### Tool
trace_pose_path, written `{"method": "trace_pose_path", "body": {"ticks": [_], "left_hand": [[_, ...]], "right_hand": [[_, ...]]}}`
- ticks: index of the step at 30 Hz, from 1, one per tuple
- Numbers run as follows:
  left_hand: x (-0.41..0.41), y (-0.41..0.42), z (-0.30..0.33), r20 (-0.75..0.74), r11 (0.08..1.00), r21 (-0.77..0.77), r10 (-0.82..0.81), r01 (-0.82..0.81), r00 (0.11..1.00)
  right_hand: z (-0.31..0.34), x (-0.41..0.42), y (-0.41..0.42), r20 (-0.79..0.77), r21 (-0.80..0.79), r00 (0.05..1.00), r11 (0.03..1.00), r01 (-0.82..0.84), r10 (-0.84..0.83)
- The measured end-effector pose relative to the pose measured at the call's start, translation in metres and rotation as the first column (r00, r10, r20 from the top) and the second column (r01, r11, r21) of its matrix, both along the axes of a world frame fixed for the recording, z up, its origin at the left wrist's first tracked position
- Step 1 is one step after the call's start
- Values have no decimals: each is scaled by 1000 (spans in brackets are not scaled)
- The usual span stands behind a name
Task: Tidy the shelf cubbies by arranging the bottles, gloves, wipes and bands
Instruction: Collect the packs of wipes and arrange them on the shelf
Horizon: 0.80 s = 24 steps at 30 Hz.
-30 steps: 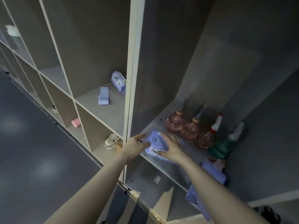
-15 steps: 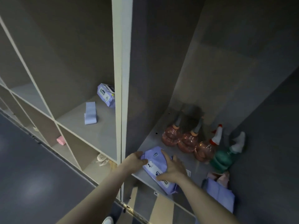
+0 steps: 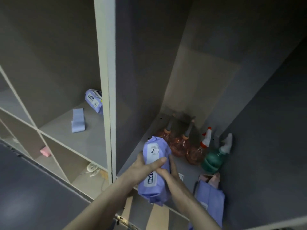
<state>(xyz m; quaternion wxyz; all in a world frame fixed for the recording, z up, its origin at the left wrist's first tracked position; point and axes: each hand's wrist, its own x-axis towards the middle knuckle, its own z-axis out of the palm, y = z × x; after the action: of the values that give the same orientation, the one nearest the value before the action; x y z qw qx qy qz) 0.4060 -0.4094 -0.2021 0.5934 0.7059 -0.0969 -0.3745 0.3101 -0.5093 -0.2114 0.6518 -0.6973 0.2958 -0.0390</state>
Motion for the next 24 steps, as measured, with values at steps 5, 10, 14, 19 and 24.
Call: {"method": "trace_pose_path", "body": {"ticks": [5,10,14,19,24], "left_hand": [[-22,42,30,124,997,72,31,-40,992],[-30,108,57,255,978,57,181,-202,950],[-21,154,76,308,949,2,301,-317,903],[0,178,85,304,920,-64,387,-387,870],[48,200,64,291,897,44,410,-440,865]], "right_hand": [[46,-34,36,-46,-152,946,934,-324,320],[75,-35,89,8,-216,904,884,-416,427],[82,-11,128,90,-172,871,869,-464,483],[86,27,153,108,-175,858,859,-481,503],[77,60,172,61,-145,855,852,-503,515]]}}
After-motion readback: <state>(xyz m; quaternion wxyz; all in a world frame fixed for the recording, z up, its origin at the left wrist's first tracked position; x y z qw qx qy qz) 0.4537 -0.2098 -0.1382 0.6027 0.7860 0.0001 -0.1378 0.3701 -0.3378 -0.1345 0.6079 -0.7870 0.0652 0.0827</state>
